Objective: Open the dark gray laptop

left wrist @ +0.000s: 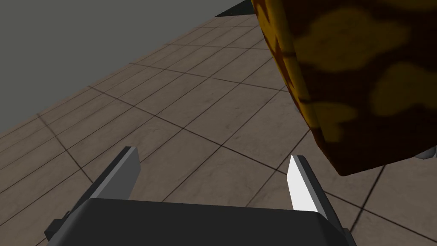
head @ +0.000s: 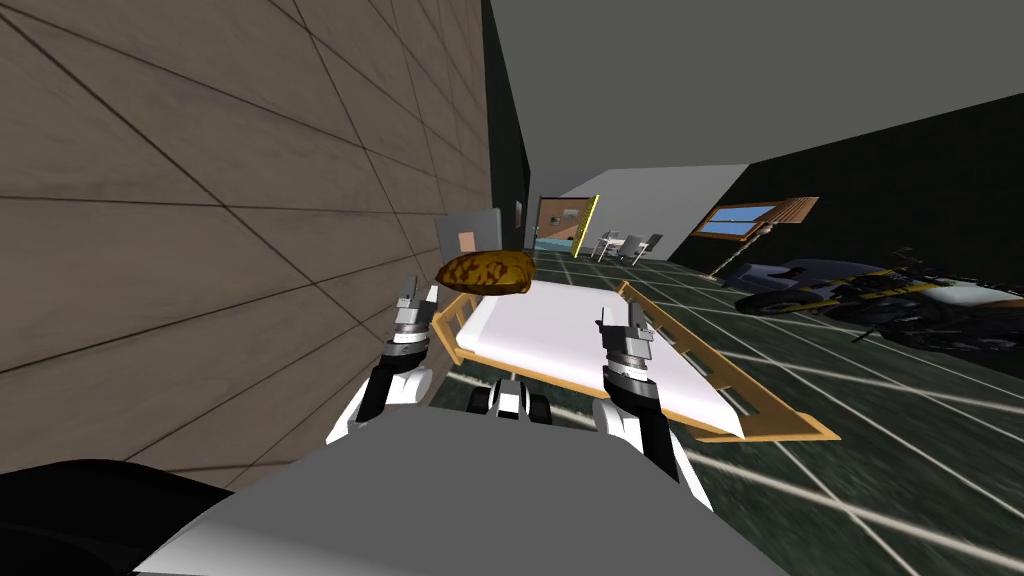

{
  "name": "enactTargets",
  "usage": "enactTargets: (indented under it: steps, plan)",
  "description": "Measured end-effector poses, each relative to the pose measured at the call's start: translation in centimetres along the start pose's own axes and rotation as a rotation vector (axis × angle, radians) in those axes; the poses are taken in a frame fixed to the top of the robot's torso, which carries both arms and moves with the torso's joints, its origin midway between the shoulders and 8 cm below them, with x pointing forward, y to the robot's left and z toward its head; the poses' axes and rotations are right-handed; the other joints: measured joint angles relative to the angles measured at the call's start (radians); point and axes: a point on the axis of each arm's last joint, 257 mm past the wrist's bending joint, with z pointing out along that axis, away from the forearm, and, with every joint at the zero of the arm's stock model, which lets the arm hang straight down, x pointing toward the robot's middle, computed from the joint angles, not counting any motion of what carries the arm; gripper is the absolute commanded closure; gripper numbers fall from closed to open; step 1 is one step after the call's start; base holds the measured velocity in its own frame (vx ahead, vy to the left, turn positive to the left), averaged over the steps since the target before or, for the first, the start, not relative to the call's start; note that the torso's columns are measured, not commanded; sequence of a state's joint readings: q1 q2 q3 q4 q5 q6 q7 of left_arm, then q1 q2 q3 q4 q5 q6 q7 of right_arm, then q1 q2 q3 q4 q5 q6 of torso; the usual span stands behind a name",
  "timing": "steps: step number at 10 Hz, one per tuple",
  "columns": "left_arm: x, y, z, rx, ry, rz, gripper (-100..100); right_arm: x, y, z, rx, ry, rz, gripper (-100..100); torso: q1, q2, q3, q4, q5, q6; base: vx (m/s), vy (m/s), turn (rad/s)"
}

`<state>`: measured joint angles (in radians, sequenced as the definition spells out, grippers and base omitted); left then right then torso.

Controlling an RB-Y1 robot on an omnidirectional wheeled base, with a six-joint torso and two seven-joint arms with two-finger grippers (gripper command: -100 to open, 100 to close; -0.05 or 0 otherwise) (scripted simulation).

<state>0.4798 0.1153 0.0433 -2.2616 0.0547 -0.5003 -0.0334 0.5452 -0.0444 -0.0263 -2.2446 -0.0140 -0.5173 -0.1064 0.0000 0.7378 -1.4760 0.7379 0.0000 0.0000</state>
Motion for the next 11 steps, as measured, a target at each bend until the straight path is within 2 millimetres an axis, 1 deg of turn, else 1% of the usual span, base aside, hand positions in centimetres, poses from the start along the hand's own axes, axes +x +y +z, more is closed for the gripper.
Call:
enactTargets:
  steps: [4, 11]
  plan:
    - [0.3, 3.3, 0.4, -0.021, 0.026, 0.016, -100, 0.0, 0.0, 0.0, 0.000, 0.000, 0.000, 0, -0.001, -0.003, -0.002, 0.000, -0.001, 0.001, 0.017, 0.027, -0.061]
    - [0.1, 7.6, 1.6, -0.035, 0.031, 0.034, -100, 0.0, 0.0, 0.0, 0.000, 0.000, 0.000, 0, 0.000, 0.000, 0.000, 0.000, 0.000, 0.000, 0.013, 0.020, -0.039]
